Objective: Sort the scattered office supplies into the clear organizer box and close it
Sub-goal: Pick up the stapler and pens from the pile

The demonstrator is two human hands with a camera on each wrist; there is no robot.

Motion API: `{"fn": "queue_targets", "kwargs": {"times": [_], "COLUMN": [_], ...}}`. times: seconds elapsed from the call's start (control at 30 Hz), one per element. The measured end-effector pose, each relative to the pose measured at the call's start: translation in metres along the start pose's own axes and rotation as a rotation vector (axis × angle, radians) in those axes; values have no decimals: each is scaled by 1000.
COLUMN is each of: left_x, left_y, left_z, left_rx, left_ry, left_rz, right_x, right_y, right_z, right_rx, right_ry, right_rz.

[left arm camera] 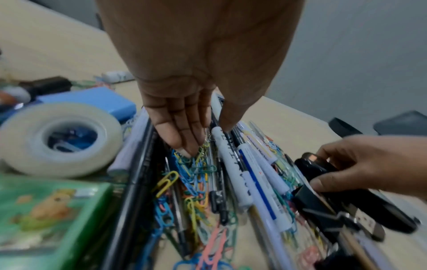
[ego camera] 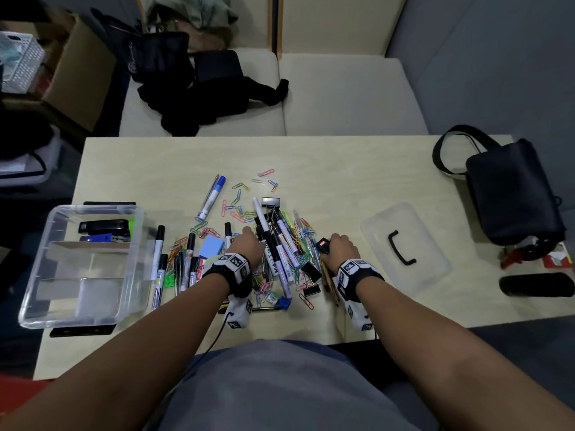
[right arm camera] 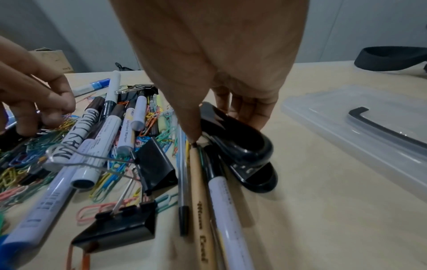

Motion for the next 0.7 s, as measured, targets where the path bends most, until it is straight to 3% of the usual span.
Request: {"fn": "queue_targets", "kwargs": {"times": [0.13, 0.43, 0.57, 0.7], "left_x": [6, 12, 0, -8], "left_y": [-9, -32, -32, -40], "left_z": [-5, -8, -10, -21], "left_rx": [-111, -166, -224, -251], "left_ry": [99, 121, 306, 431], "left_rz": [-33, 33, -92, -176], "right_x": [-7, -21, -26, -25], "right_y": [-4, -12, -17, -20], "right_z": [-1, 17, 29, 37], "right_rx": [-5, -36, -56, -21], "right_ry": [-24, -116, -140, -309], "right_rz": [-11, -16, -16, -21]}}
Point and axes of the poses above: each hand's wrist, its own y-axis away from the middle knuckle, its own x-axis out of the palm, z = x × y, the point moved 1 cm from there along -y, towards the middle knuckle, and after that the axes turned 11 degrees about -z, right-handed, at the moved point
